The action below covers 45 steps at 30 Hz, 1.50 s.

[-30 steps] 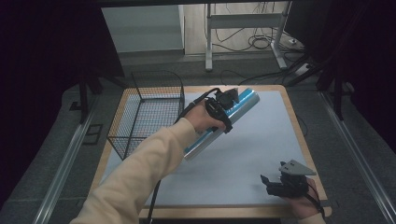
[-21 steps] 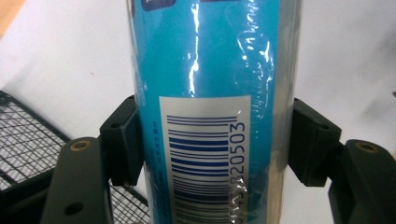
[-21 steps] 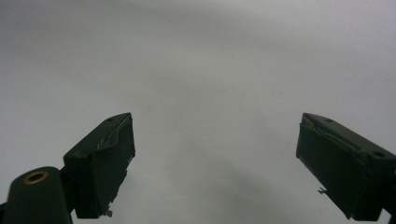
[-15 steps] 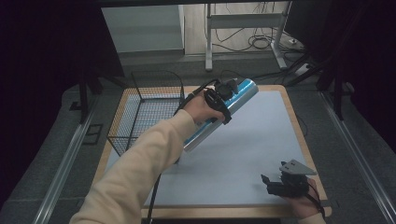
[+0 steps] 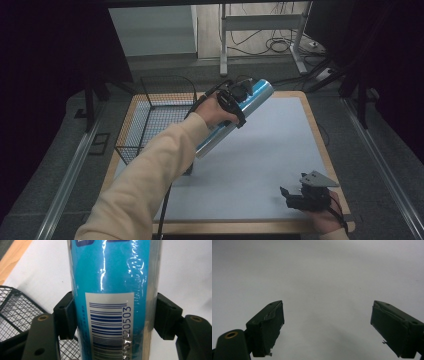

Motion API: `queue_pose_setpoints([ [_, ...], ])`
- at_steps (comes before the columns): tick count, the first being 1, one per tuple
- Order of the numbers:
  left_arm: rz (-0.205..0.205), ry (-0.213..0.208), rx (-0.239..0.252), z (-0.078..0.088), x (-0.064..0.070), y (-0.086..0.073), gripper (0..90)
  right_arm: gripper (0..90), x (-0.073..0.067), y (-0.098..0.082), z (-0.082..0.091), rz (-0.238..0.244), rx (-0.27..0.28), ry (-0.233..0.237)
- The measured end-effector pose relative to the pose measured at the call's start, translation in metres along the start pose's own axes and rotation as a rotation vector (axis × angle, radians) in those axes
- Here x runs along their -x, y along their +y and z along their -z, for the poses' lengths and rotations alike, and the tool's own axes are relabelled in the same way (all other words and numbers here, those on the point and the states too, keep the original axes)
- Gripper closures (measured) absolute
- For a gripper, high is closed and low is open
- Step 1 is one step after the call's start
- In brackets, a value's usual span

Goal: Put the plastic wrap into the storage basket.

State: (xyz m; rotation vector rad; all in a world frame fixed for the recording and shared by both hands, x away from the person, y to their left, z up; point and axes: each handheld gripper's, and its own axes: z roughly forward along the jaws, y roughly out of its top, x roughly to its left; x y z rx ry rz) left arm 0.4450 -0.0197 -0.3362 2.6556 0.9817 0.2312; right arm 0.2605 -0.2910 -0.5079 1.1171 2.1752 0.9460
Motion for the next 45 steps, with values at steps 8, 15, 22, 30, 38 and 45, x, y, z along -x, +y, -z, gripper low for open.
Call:
queue_pose_setpoints([
  [8,0.008,0.029,0.006,0.013,-0.010,0.003,31.6,11.9,0.001,0.000,0.000,-0.004,-0.002,-0.001],
  [15,0.022,0.054,0.012,0.023,-0.020,0.001,31.6,11.9,0.001,0.000,0.000,-0.004,-0.001,-0.003],
  [22,0.036,0.076,0.014,0.027,-0.031,-0.003,31.6,11.9,0.001,0.000,0.000,-0.006,-0.003,-0.008],
  [30,0.060,0.090,-0.001,0.025,-0.046,-0.008,31.6,11.9,0.002,-0.001,0.000,-0.009,-0.005,-0.010],
  [38,0.089,0.119,-0.017,0.021,-0.061,-0.013,31.6,11.9,0.001,-0.001,0.000,-0.007,-0.006,-0.012],
  [45,0.119,0.129,-0.024,0.019,-0.073,-0.021,31.6,11.9,0.002,-0.001,0.000,-0.006,-0.008,-0.011],
])
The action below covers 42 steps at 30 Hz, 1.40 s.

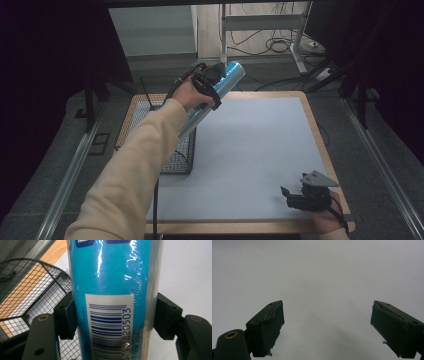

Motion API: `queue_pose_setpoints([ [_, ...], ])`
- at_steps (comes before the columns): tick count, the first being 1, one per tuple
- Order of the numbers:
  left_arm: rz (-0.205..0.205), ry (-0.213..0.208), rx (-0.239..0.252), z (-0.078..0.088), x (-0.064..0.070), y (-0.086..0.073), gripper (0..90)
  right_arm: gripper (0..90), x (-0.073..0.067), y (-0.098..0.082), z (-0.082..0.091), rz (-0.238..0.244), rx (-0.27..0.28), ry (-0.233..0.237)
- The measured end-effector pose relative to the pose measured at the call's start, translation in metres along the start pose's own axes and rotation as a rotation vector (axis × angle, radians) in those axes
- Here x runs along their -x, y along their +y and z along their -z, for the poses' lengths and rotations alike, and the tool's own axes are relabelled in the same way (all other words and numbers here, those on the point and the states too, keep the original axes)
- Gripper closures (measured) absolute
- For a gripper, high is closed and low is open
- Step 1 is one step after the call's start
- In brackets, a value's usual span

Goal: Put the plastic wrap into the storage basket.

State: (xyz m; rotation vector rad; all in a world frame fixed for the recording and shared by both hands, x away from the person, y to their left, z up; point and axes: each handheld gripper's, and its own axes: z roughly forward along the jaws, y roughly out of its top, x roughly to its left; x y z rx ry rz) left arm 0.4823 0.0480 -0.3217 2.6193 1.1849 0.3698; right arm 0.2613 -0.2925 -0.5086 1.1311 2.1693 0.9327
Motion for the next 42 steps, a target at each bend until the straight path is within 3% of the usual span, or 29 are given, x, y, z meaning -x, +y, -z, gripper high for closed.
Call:
queue_pose_setpoints([
  [10,0.036,0.024,-0.014,-0.004,-0.018,-0.010,31.6,11.9,0.000,0.000,0.000,-0.001,-0.005,0.001],
  [18,0.078,0.017,-0.032,-0.010,-0.030,-0.020,31.6,11.9,0.000,-0.001,-0.001,0.000,-0.004,-0.003],
  [42,0.151,0.042,-0.067,-0.035,-0.064,-0.048,31.6,11.9,0.000,-0.001,-0.003,-0.004,-0.017,-0.015],
])
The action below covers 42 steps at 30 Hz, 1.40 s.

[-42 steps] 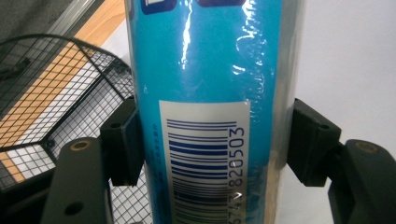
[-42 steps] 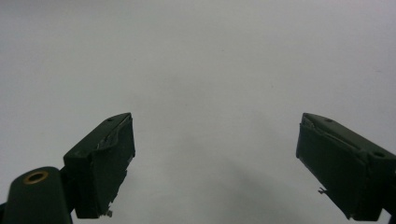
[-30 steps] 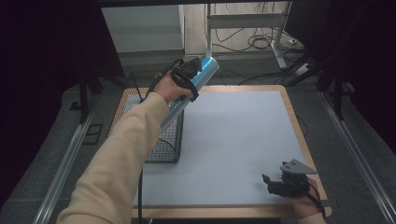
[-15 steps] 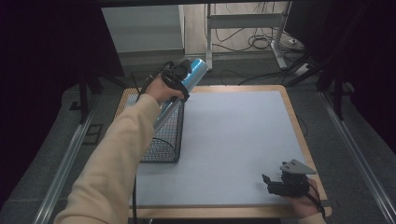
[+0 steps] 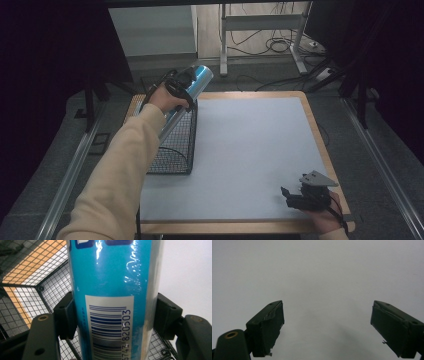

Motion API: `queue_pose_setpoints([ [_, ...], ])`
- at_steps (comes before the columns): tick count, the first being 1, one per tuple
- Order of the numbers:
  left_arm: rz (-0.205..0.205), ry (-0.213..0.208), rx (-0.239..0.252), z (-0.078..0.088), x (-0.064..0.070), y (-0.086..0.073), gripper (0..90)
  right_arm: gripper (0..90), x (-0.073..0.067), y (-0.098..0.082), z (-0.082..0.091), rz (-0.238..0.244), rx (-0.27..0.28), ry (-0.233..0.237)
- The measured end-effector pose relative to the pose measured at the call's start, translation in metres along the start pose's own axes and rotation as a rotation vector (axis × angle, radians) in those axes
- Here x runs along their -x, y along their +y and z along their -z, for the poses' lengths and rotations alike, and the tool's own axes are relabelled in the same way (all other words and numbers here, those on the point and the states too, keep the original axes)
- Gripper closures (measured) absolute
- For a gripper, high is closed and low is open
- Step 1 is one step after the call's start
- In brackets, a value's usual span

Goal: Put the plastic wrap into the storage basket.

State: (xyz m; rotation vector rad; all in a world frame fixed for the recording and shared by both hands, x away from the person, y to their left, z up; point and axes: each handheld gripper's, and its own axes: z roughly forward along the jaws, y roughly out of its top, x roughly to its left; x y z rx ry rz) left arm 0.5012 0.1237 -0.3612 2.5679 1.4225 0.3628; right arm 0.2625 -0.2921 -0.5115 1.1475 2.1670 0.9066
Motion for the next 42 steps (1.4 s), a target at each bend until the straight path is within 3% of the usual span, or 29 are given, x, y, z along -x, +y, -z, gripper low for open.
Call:
queue_pose_setpoints([
  [16,0.026,0.031,-0.063,-0.039,-0.013,-0.006,31.6,11.9,0.000,0.000,0.001,-0.004,0.006,-0.005],
  [22,0.035,0.041,-0.066,-0.051,-0.016,-0.005,31.6,11.9,0.001,0.000,0.002,0.000,0.006,-0.008],
  [42,0.038,0.053,-0.092,-0.073,-0.016,-0.009,31.5,11.9,0.001,0.000,0.002,0.000,0.004,-0.010],
])
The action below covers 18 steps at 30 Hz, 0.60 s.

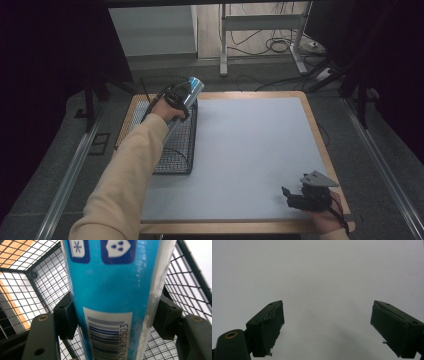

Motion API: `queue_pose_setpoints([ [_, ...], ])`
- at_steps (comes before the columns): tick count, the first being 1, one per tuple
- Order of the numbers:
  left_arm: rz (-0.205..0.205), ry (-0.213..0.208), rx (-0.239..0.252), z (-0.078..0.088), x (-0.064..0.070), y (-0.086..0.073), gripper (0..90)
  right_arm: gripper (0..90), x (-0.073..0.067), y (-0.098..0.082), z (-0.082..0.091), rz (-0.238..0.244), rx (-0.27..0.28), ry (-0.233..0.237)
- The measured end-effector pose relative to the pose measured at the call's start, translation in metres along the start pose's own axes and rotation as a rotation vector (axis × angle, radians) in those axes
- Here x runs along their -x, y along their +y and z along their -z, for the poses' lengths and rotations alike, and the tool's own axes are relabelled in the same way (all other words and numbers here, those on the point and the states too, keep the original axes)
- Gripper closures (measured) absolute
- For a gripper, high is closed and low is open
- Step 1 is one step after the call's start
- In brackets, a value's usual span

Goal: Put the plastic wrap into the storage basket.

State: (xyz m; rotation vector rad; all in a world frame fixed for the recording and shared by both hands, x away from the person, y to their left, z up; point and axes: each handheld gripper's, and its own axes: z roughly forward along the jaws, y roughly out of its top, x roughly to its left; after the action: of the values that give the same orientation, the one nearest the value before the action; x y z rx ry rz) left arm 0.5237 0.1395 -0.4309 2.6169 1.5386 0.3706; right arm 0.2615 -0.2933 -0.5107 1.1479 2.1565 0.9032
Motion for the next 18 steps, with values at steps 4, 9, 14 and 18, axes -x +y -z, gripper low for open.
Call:
queue_pose_setpoints([
  [4,0.002,0.005,0.002,-0.0010,-0.0001,0.0001,31.4,11.9,0.0002,-0.0003,-0.0005,0.001,-0.002,-0.001],
  [9,0.009,0.014,0.008,-0.0034,-0.0016,0.0002,31.2,11.9,0.0001,-0.0003,-0.0004,0.001,-0.001,-0.001],
  [14,0.007,0.016,0.008,-0.0035,-0.0014,0.0002,31.1,11.9,-0.0002,-0.0003,0.0000,0.004,-0.003,0.000],
  [18,-0.012,0.034,0.015,-0.0030,0.0004,-0.0004,29.9,11.9,-0.0006,-0.0003,-0.0002,0.004,-0.002,0.000],
])
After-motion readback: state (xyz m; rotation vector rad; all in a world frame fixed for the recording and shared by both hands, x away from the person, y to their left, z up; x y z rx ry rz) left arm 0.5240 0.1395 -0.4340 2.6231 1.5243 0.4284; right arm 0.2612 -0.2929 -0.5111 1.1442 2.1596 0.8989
